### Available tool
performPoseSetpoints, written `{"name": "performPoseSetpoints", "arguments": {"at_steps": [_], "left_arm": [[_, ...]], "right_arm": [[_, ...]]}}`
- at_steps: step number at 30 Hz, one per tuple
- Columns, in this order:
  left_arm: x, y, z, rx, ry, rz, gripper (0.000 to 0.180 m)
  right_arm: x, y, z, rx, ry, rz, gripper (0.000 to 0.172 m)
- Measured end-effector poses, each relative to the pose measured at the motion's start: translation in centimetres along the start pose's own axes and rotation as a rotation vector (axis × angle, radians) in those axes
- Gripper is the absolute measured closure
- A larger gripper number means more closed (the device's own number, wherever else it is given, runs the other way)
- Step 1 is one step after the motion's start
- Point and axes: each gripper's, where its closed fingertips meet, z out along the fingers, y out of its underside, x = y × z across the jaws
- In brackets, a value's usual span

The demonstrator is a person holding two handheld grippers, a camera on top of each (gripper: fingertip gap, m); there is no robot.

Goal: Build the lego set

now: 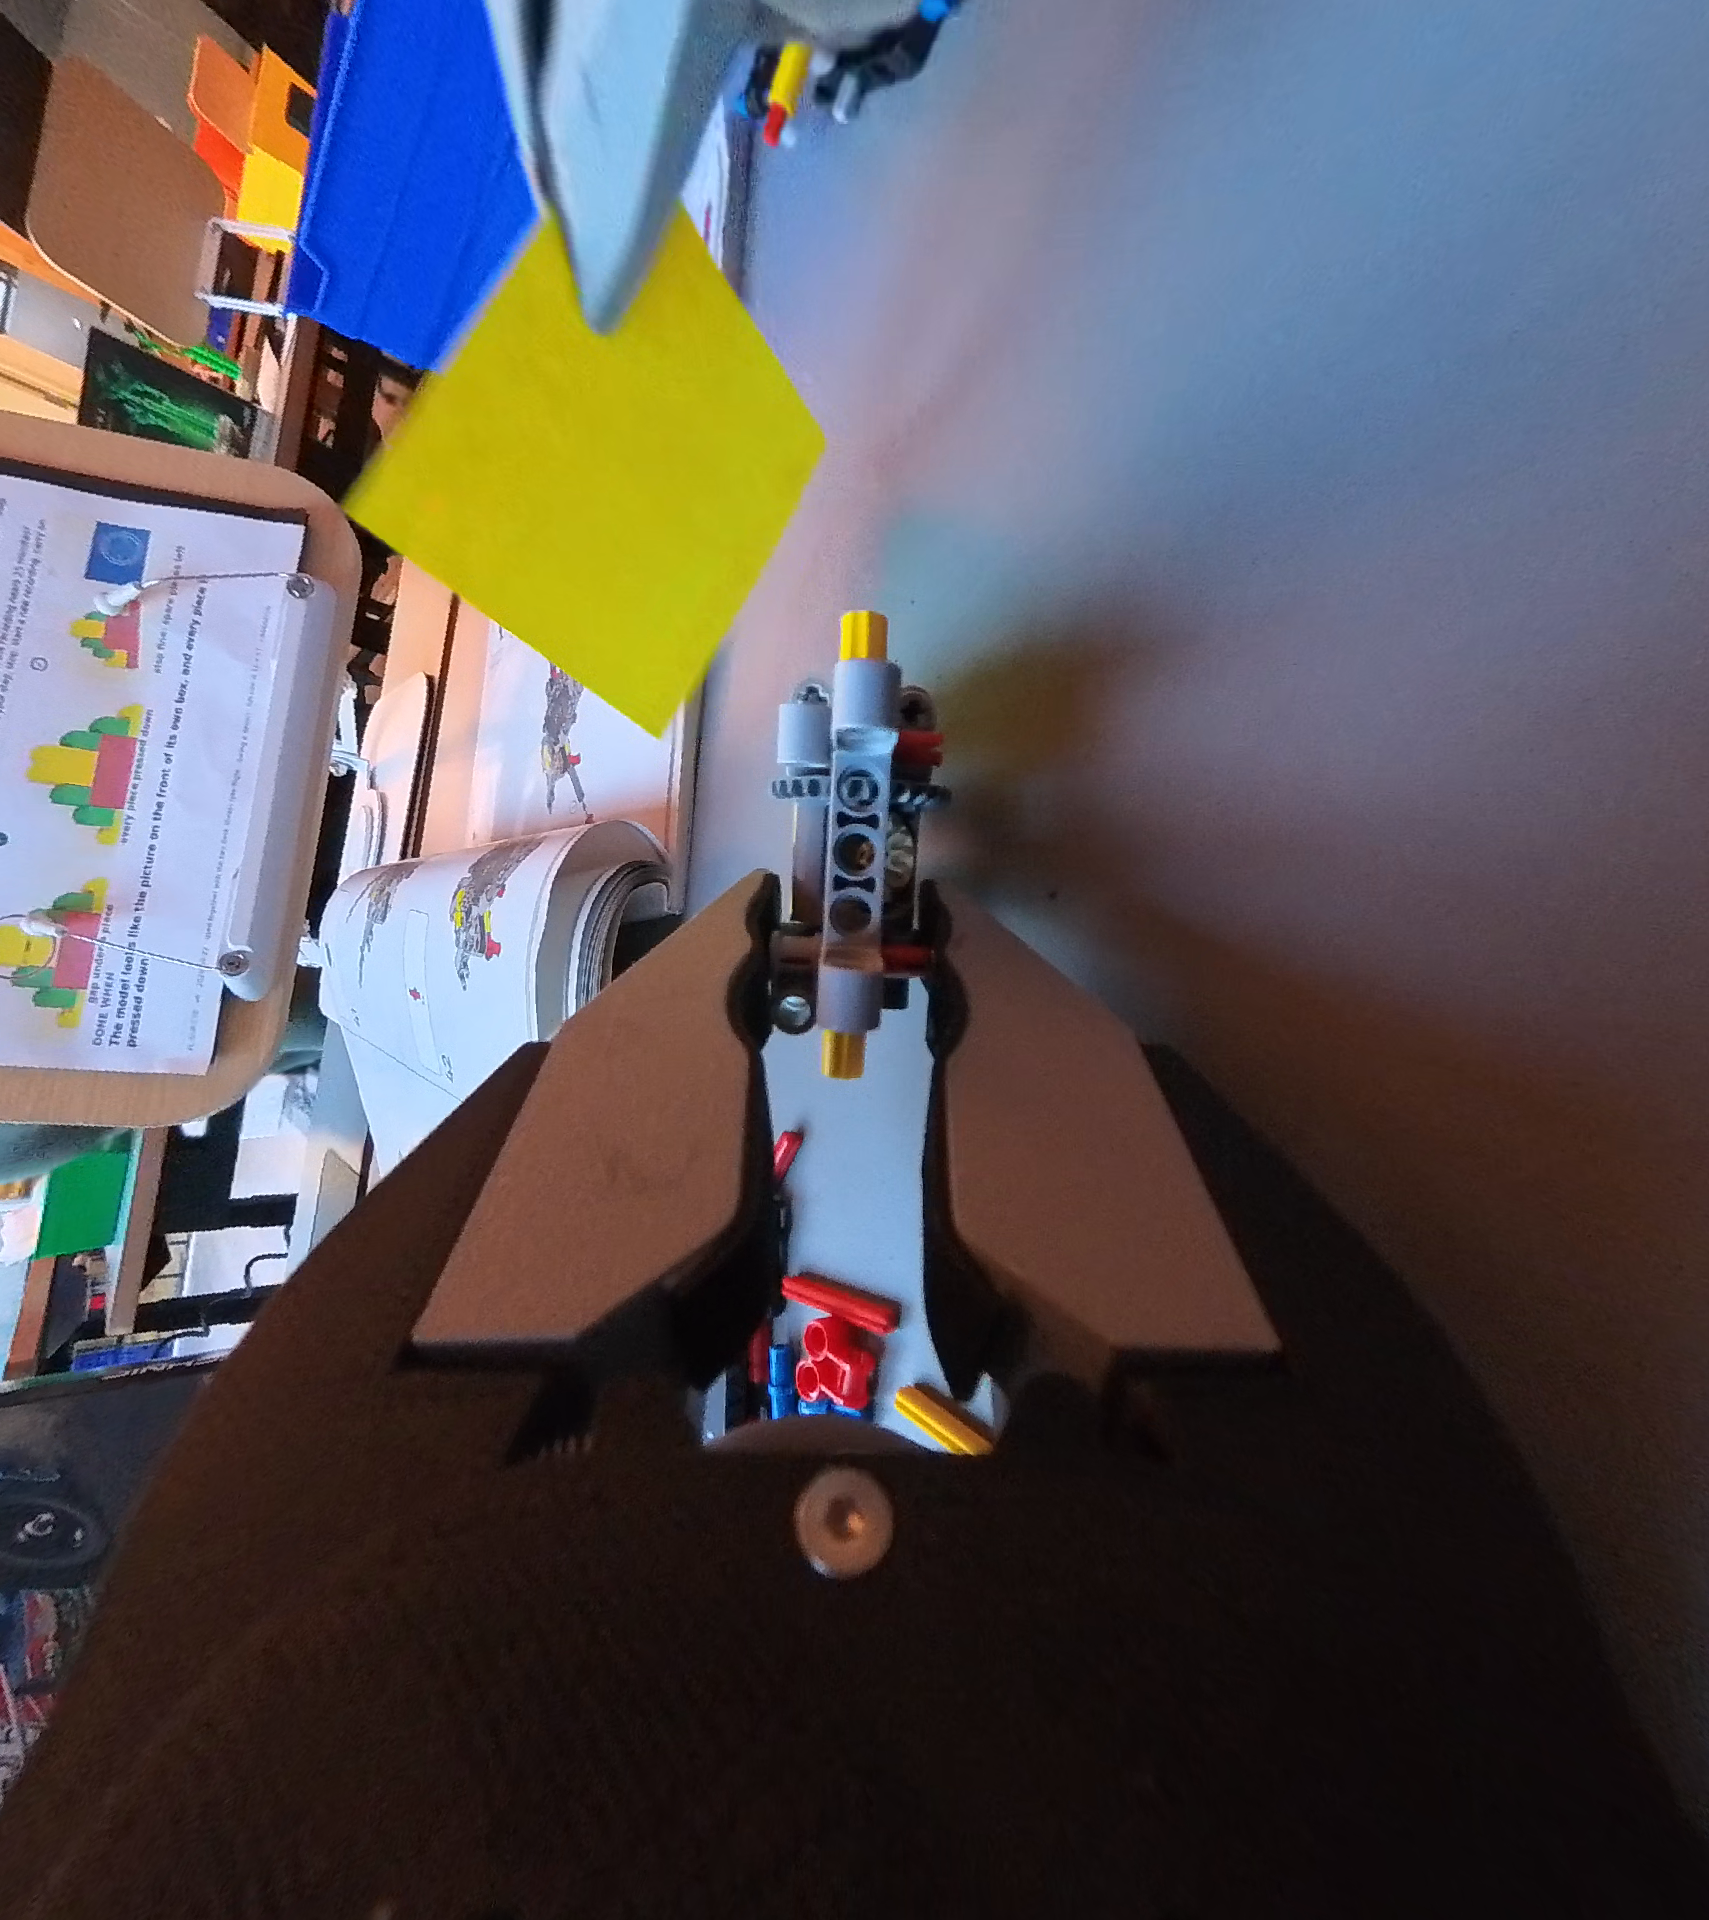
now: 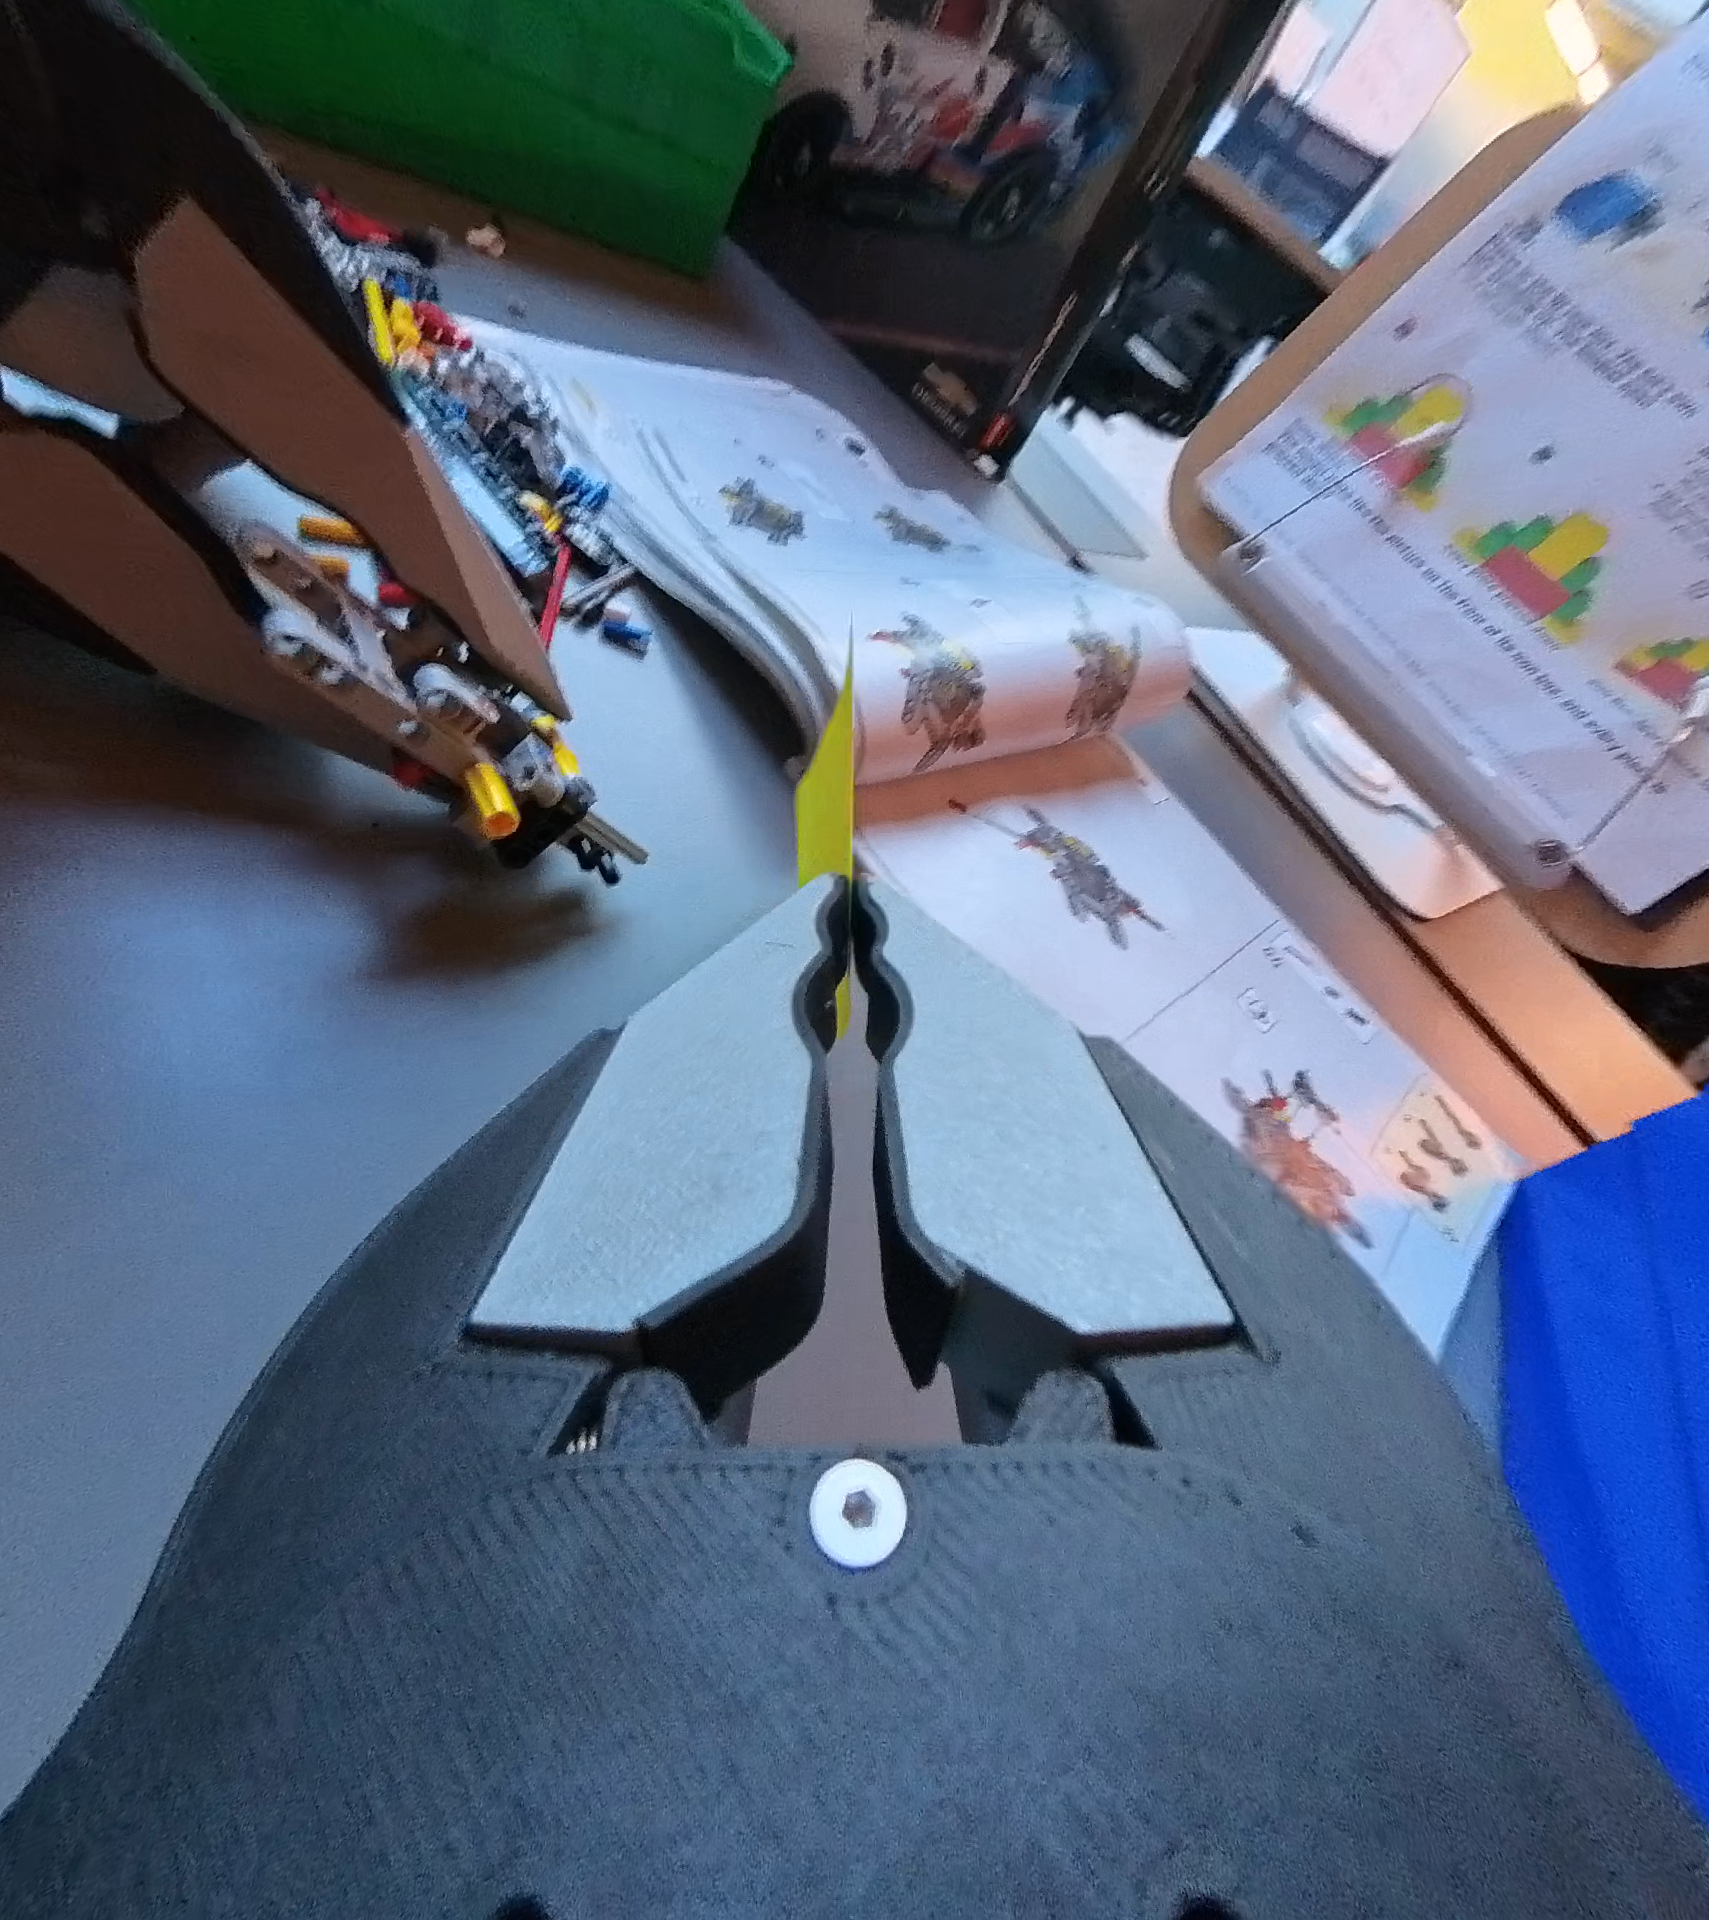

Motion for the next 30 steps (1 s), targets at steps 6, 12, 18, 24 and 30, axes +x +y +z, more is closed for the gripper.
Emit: {"name": "performPoseSetpoints", "arguments": {"at_steps": [6,12,18,24,30], "left_arm": [[-0.1,0.0,-0.1,0.004,0.001,-0.012,0.157],[0.0,-0.2,-0.2,0.025,0.013,-0.027,0.157],[0.0,-0.4,-0.1,0.041,0.031,-0.055,0.157],[-0.1,-0.3,-0.1,0.047,0.034,-0.075,0.157],[-0.3,-0.1,-0.1,0.055,0.04,-0.1,0.157]], "right_arm": [[5.7,-4.2,-5.0,0.162,0.216,0.05,0.172],[21.2,-1.9,-14.0,-0.039,0.617,-0.011,0.172],[35.9,6.5,-21.0,-0.422,0.893,-0.084,0.172],[41.7,15.6,-20.5,-0.762,0.844,-0.137,0.172],[42.7,19.7,-19.0,-0.893,0.772,-0.111,0.172]]}}
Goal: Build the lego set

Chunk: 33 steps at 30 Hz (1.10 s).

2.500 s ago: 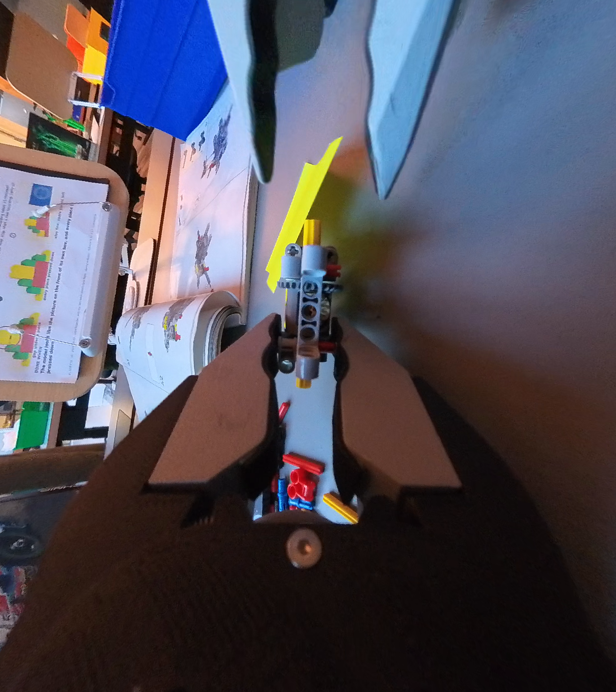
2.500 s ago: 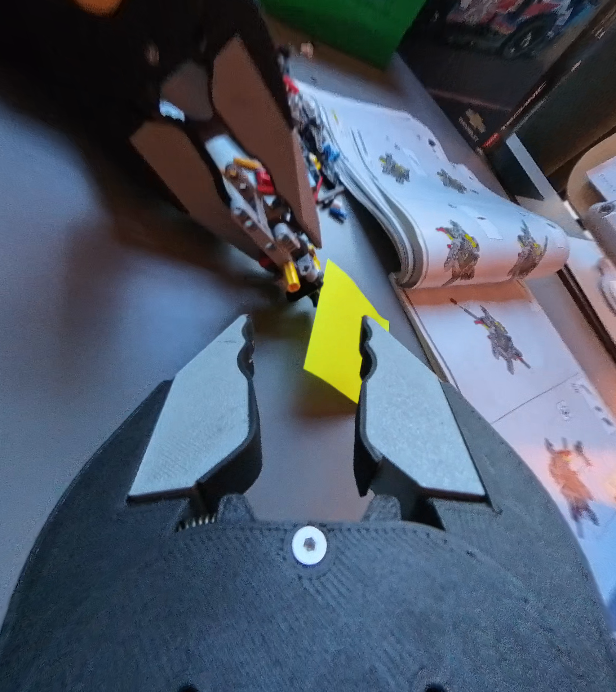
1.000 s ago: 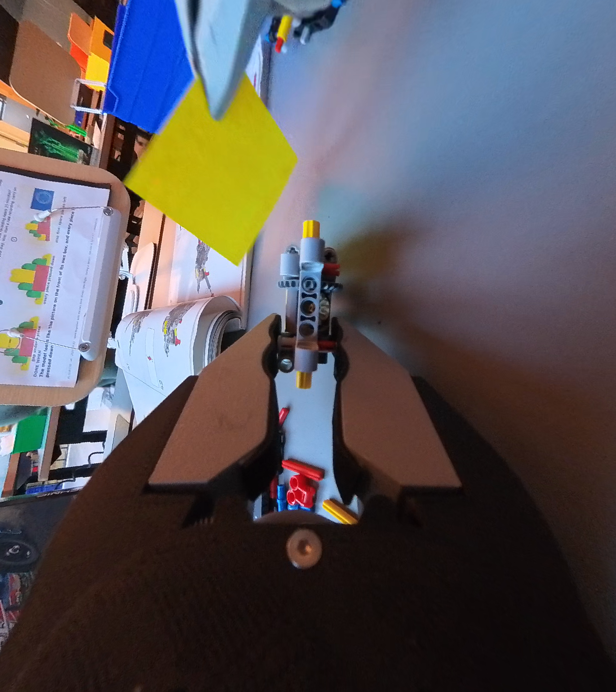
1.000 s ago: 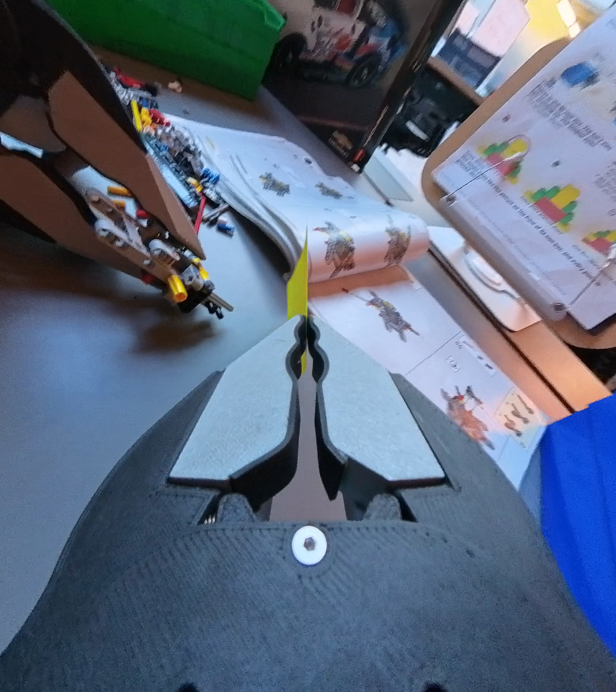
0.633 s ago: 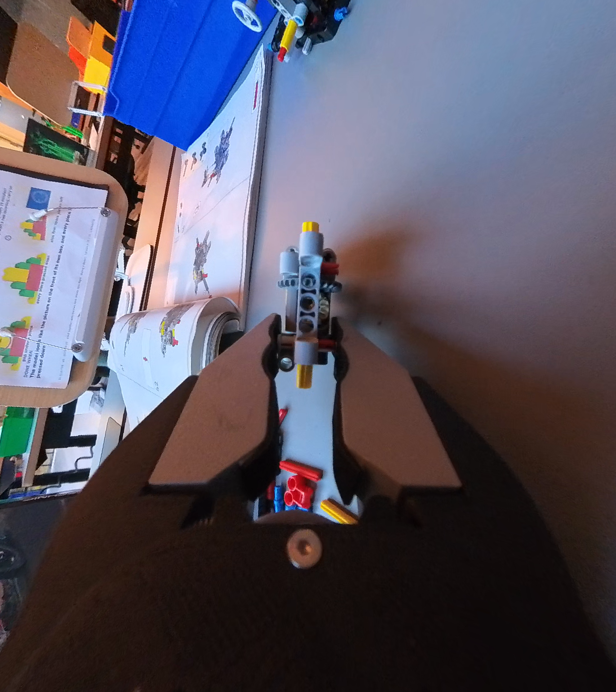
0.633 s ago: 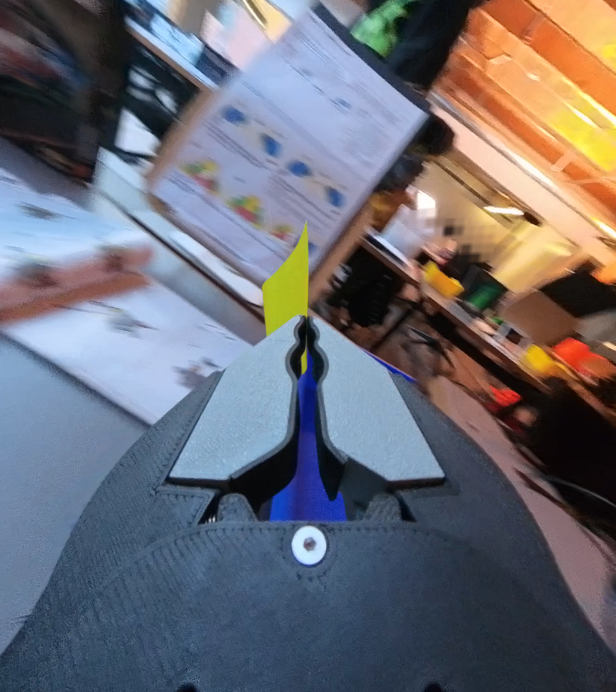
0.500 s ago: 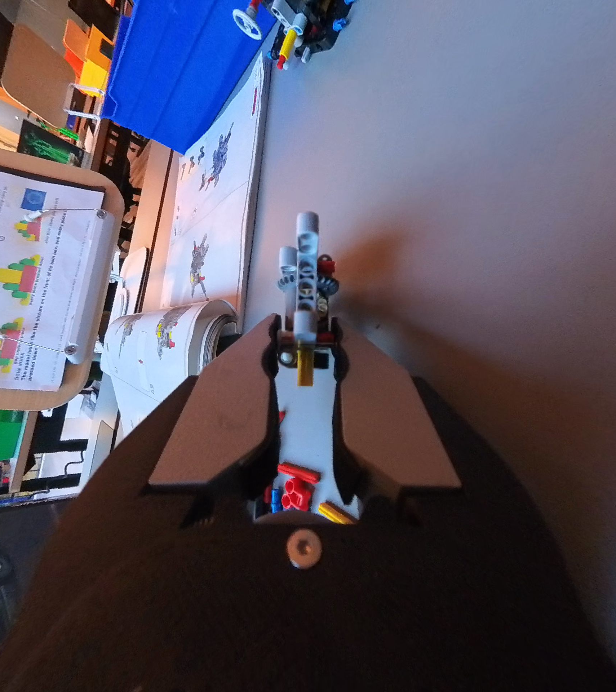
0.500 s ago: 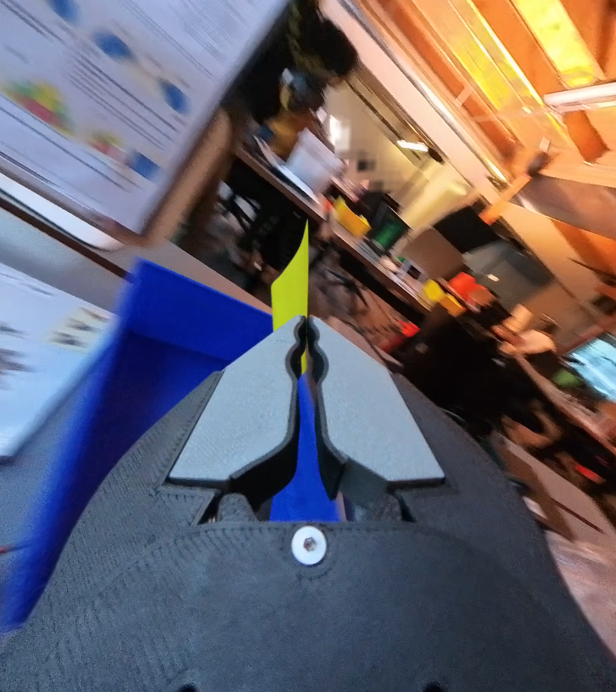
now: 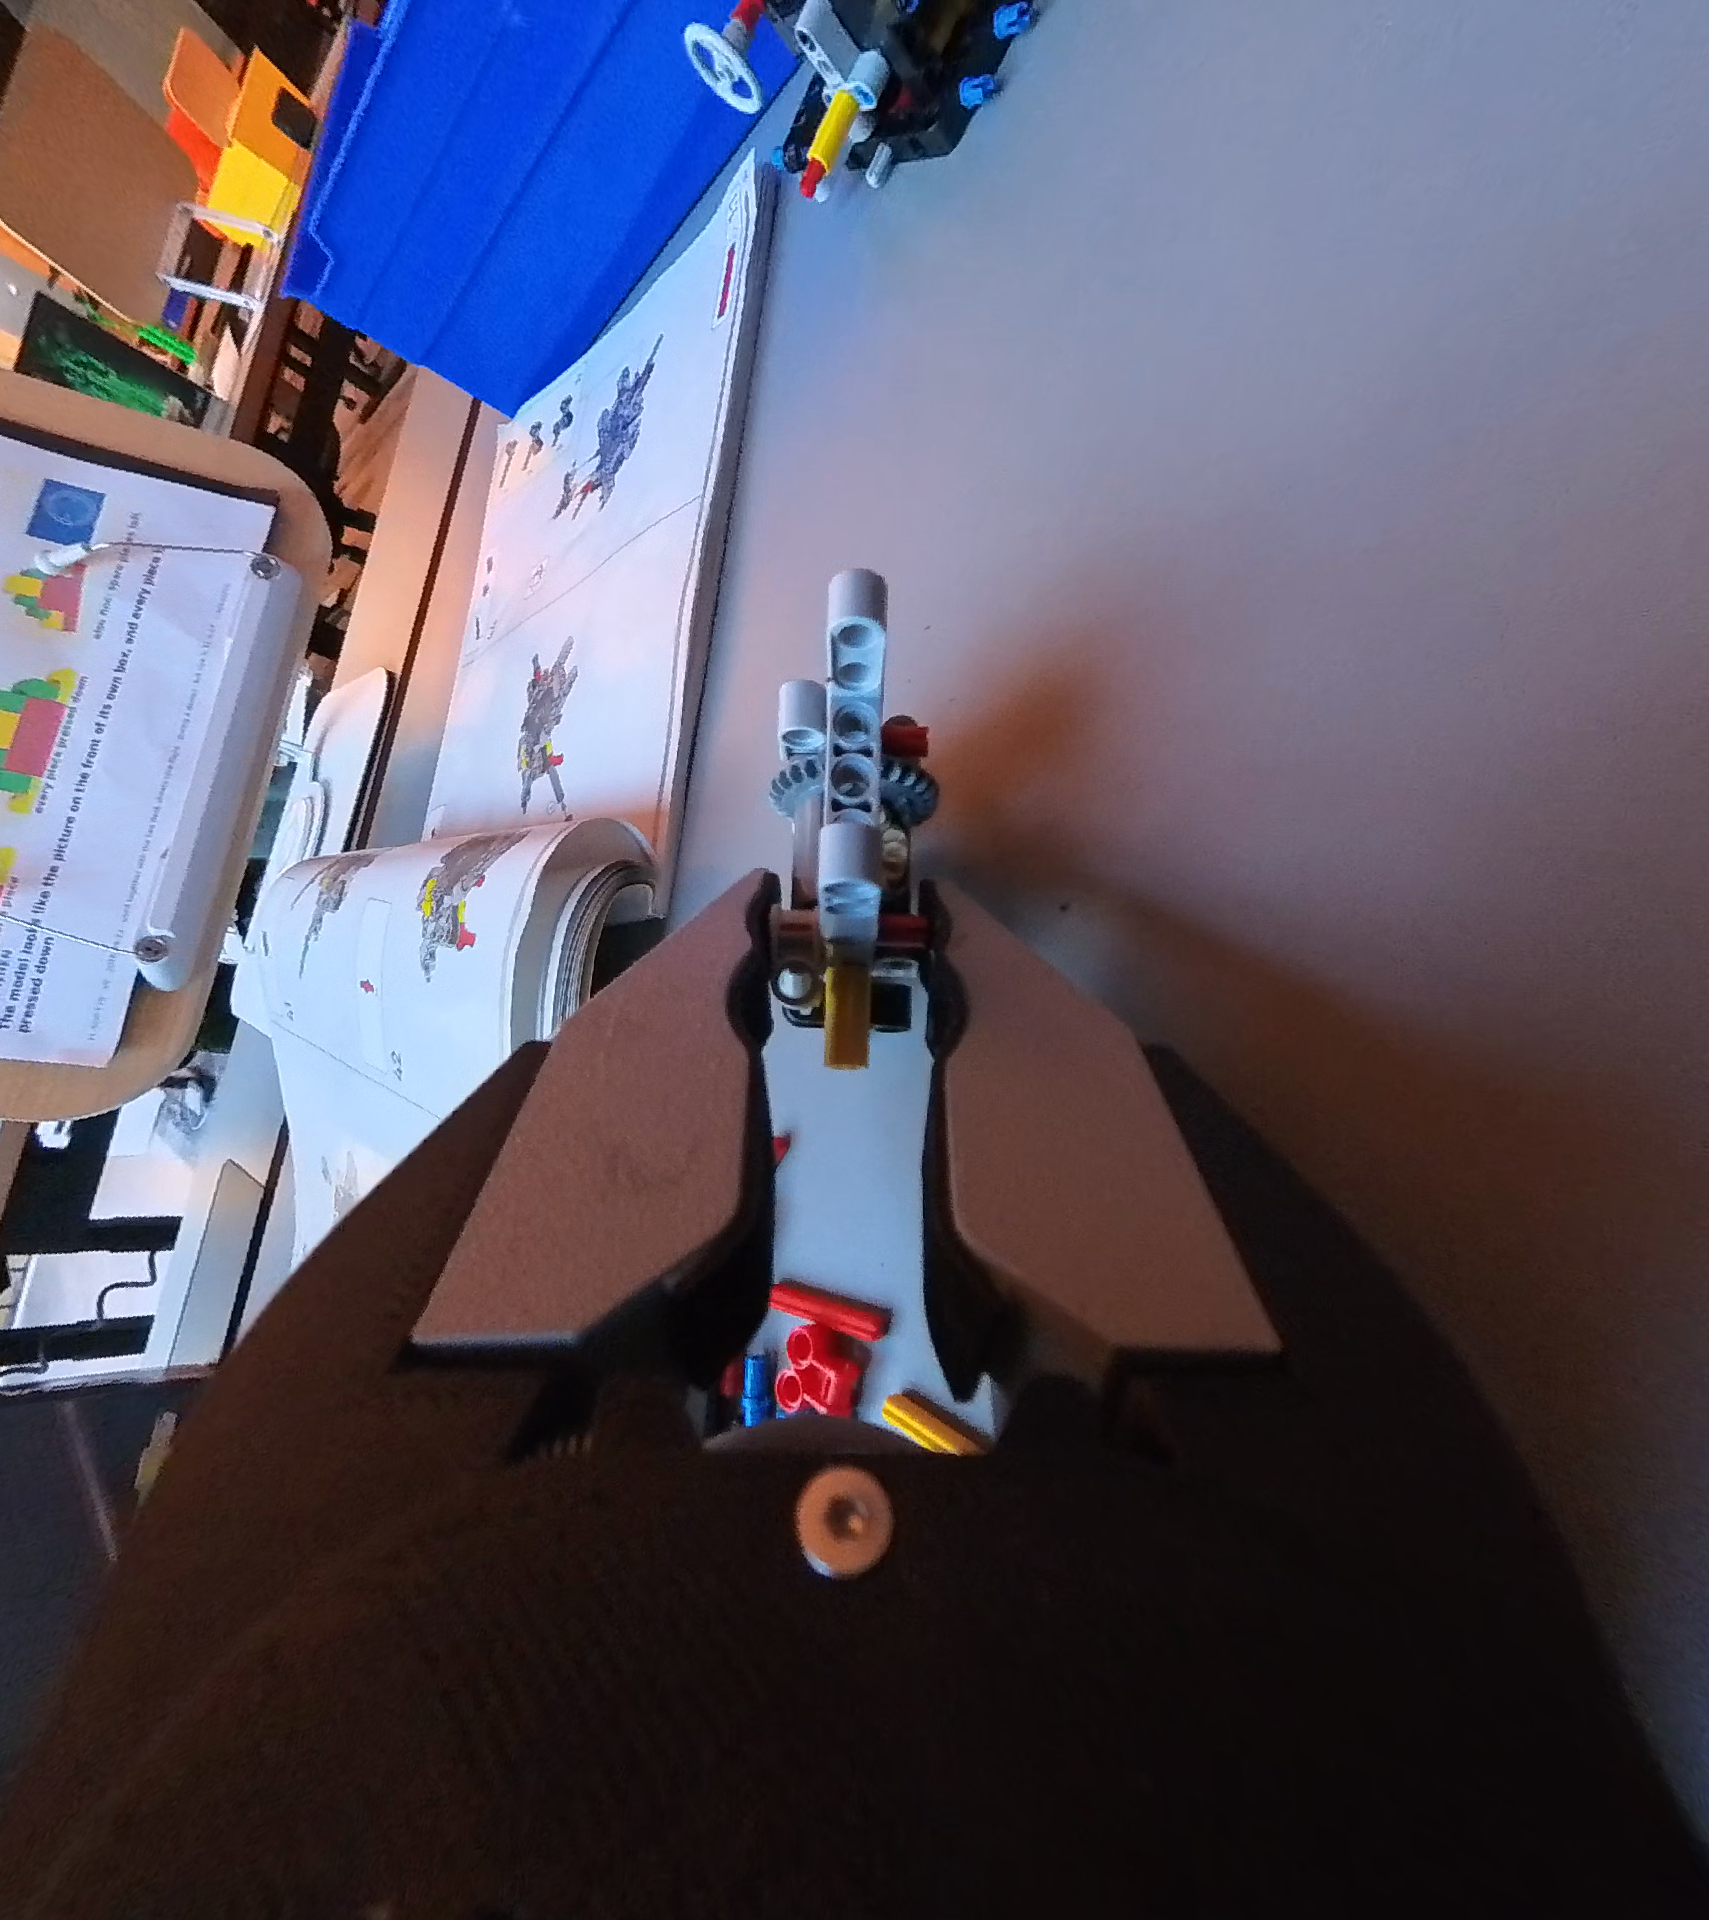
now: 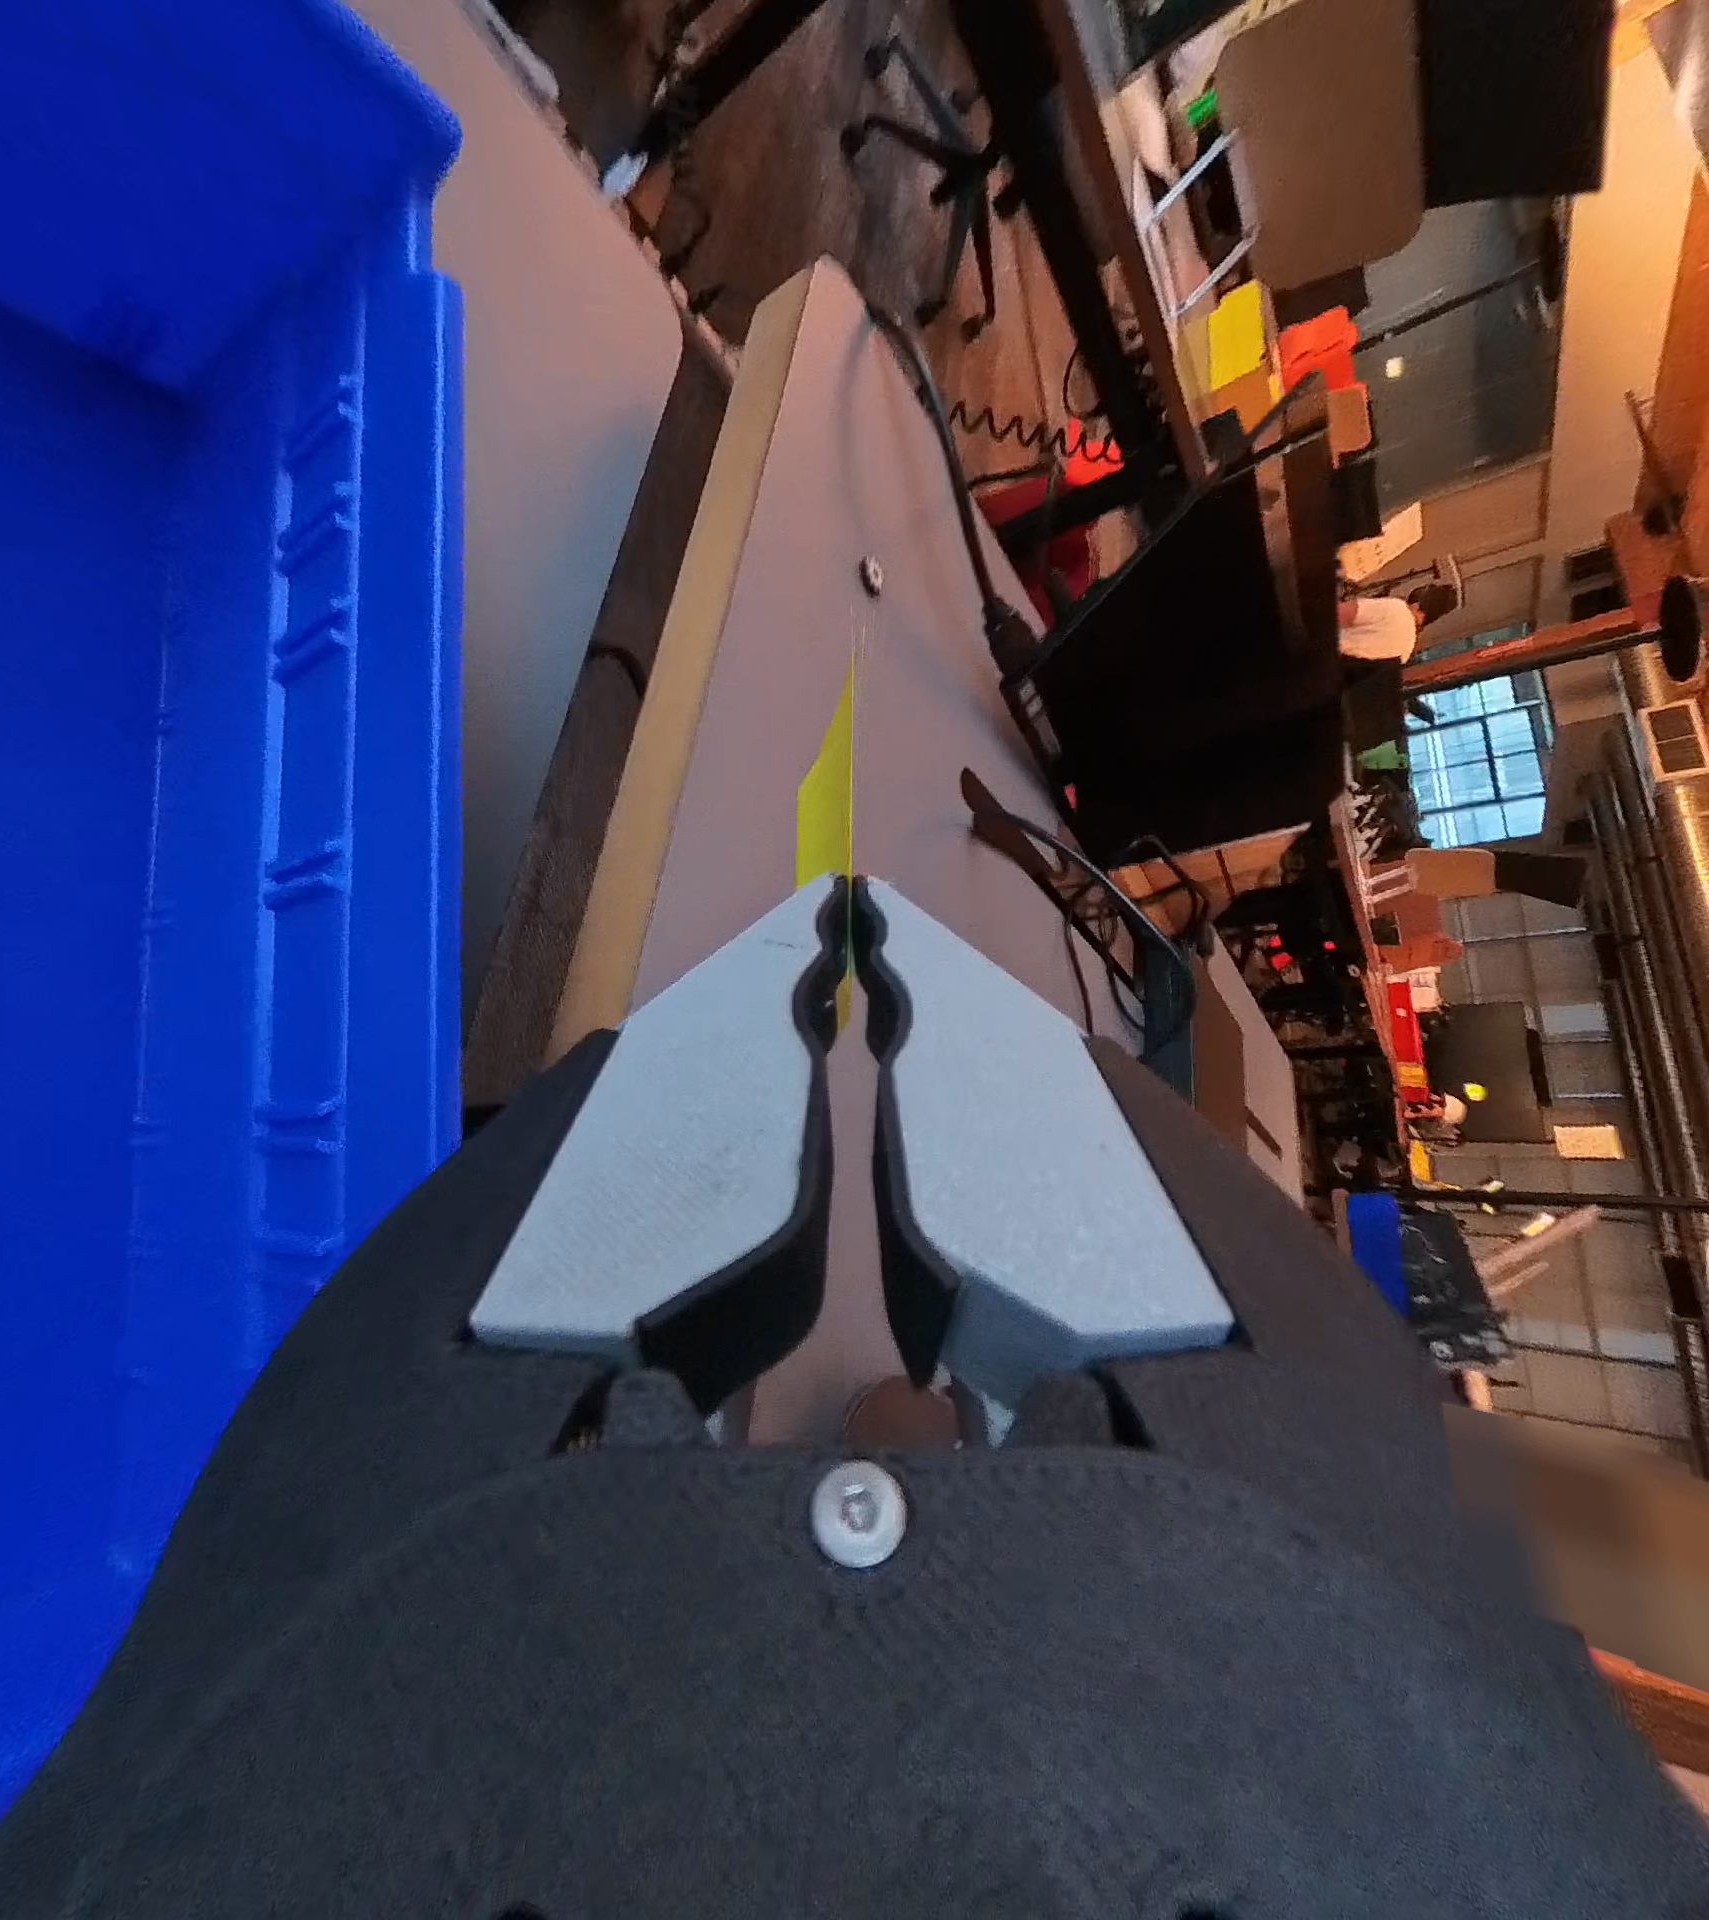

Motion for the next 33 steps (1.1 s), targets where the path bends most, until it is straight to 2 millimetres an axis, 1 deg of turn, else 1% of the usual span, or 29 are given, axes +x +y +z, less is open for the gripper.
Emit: {"name": "performPoseSetpoints", "arguments": {"at_steps": [3,7,9,11,12,13,16,19,21,23,24,26,28,29,30,32,33], "left_arm": [[-0.1,0.0,0.0,0.006,0.004,-0.015,0.157],[-0.1,0.1,-0.1,0.014,0.012,-0.035,0.157],[-0.2,0.1,-0.1,0.015,0.015,-0.045,0.157],[-0.2,0.1,-0.1,0.017,0.017,-0.054,0.157],[-0.3,0.1,-0.1,0.019,0.019,-0.059,0.157],[-0.2,0.1,-0.1,0.021,0.021,-0.063,0.157],[-0.3,-0.1,-0.2,0.032,0.022,-0.072,0.157],[-0.4,-0.2,-0.4,0.043,0.02,-0.083,0.157],[-0.6,-0.3,-0.5,0.057,0.013,-0.094,0.157],[-0.9,-0.4,-0.7,0.072,0.006,-0.106,0.156],[-0.9,-0.5,-0.8,0.08,0.006,-0.112,0.157],[-1.1,-0.7,-1.0,0.099,0.004,-0.119,0.157],[-1.2,-0.9,-1.0,0.105,-0.003,-0.119,0.157],[-1.2,-0.9,-1.1,0.106,-0.006,-0.115,0.157],[-1.2,-1.0,-1.1,0.107,-0.01,-0.11,0.157],[-1.2,-1.2,-1.2,0.116,-0.019,-0.1,0.157],[-1.3,-1.3,-1.3,0.122,-0.027,-0.094,0.157]], "right_arm": [[0.2,1.2,1.4,-0.072,0.028,-0.068,0.172],[-0.8,4.6,3.3,-0.224,-0.071,-0.029,0.172],[-1.6,5.9,3.8,-0.266,-0.129,0.011,0.164],[-2.4,6.8,4.0,-0.3,-0.192,0.06,0.15],[-2.8,7.1,3.9,-0.312,-0.22,0.086,0.145],[-2.9,7.3,3.7,-0.32,-0.237,0.112,0.145],[-3.0,7.1,2.7,-0.301,-0.28,0.204,0.138],[-2.0,6.7,1.4,-0.266,-0.268,0.278,0.134],[-1.2,6.3,0.1,-0.235,-0.249,0.328,0.133],[-0.3,5.1,-1.9,-0.164,-0.213,0.377,0.134],[0.0,4.0,-3.2,-0.108,-0.199,0.403,0.135],[-0.3,0.8,-6.6,0.035,-0.215,0.451,0.137],[-1.8,-2.9,-10.9,0.184,-0.266,0.481,0.139],[-3.2,-5.1,-13.4,0.271,-0.317,0.498,0.141],[-5.0,-7.5,-16.1,0.367,-0.39,0.518,0.146],[-9.8,-12.2,-22.0,0.55,-0.607,0.577,0.154],[-12.6,-14.3,-25.0,0.631,-0.743,0.617,0.154]]}}
